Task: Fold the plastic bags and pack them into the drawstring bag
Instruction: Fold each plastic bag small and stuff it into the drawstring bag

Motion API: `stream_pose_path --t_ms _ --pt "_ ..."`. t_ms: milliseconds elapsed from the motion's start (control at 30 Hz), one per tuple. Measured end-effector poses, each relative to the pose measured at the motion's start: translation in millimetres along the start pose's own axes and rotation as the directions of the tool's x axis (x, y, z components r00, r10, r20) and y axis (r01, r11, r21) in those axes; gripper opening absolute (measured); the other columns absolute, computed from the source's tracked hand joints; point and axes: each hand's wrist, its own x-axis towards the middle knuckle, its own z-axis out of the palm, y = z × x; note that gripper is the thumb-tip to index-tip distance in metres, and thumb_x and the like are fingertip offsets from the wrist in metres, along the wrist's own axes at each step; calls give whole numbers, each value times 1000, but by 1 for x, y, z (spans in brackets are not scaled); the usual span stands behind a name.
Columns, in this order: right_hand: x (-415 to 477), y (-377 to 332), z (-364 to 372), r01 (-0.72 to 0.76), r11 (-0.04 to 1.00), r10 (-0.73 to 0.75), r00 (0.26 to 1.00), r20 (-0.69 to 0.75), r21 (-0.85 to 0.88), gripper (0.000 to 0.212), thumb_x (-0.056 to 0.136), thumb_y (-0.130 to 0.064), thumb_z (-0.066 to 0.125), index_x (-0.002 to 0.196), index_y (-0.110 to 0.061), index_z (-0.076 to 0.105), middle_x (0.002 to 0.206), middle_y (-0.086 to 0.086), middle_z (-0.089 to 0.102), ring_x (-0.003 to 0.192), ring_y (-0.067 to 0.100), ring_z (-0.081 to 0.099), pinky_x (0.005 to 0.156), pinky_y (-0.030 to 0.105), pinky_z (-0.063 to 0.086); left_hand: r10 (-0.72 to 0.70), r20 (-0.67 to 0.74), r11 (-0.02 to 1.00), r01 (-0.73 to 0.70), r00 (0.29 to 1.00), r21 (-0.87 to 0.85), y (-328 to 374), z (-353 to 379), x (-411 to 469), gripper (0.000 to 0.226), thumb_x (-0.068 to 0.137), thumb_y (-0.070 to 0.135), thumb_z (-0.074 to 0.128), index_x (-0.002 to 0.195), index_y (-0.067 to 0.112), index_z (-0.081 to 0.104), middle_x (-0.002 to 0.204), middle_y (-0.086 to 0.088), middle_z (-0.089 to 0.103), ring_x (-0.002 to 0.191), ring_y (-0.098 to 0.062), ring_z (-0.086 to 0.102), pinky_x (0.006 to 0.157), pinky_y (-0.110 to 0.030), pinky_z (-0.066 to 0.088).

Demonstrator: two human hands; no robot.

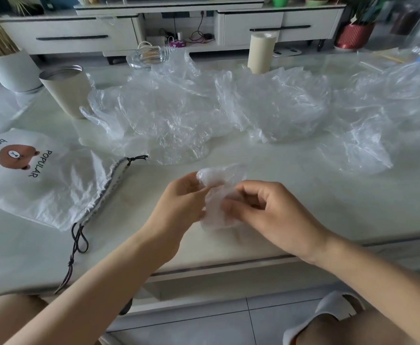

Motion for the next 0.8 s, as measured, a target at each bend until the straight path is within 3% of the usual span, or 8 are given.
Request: stream_pose_path --t_ms 133,200,334,434,534,601,701,801 --pt "7 6 -1 -121 992 121 993 -8 -28 31 89 -15 61 86 15 56 78 30 56 71 16 45 69 35 38 -37 93 999 33 995 39 5 -2 -1 45 72 41 58 96 3 64 95 -19 68 84 -27 67 80 -41 53" --pt "10 6 -1 -139 989 138 990 -27 -44 33 89 -16 61 86 16 54 73 27 53 70 16 42 68 34 36 -16 104 993 4 994 114 4 -1 -3 45 76 39 62 104 3 60 97 -15 69 88 -24 67 82 -40 52" --pt "12 3 4 -116 992 114 992 -45 -40 31 90 -17 59 83 13 56 71 24 52 70 13 40 66 31 35 27 -35 992 -23 999 123 -3 1 -5 25 83 11 65 105 0 58 91 -15 65 76 -16 61 68 -32 50" --pt "11 0 7 -128 990 125 991 -57 -60 26 87 -19 63 75 3 62 66 5 53 64 8 42 63 25 36 39 -95 995 -30 995 96 -2 -5 -2 11 90 0 53 98 1 60 82 -11 62 64 -12 59 52 -23 50" --pt "14 -2 3 -219 971 204 967 -150 -95 19 81 -26 70 71 -10 66 63 -7 59 58 0 49 60 15 39 73 -136 995 -63 988 72 3 -13 1 11 89 -3 54 93 4 62 76 -4 62 59 -9 59 49 -19 48" --pt "17 -3 -2 -272 962 270 949 -164 8 20 75 -29 75 84 -13 66 76 -6 63 69 1 57 66 15 42 85 -141 996 -79 986 47 7 -16 1 11 87 -3 56 89 6 62 71 -2 64 56 -8 61 49 -19 49" --pt "19 -6 -6 -352 893 353 934 45 280 62 59 -37 76 114 -14 58 107 4 66 97 14 64 75 27 49 77 -90 997 -75 993 24 11 -16 -3 9 86 -2 59 91 5 61 67 -5 67 54 -14 64 47 -21 51" --pt "19 -8 1 -322 873 305 947 103 368 33 77 -18 69 110 -14 63 108 5 69 99 17 65 82 30 51 97 -16 992 -95 995 85 12 -12 -8 7 88 1 59 94 3 60 64 -11 68 49 -22 65 43 -22 49"
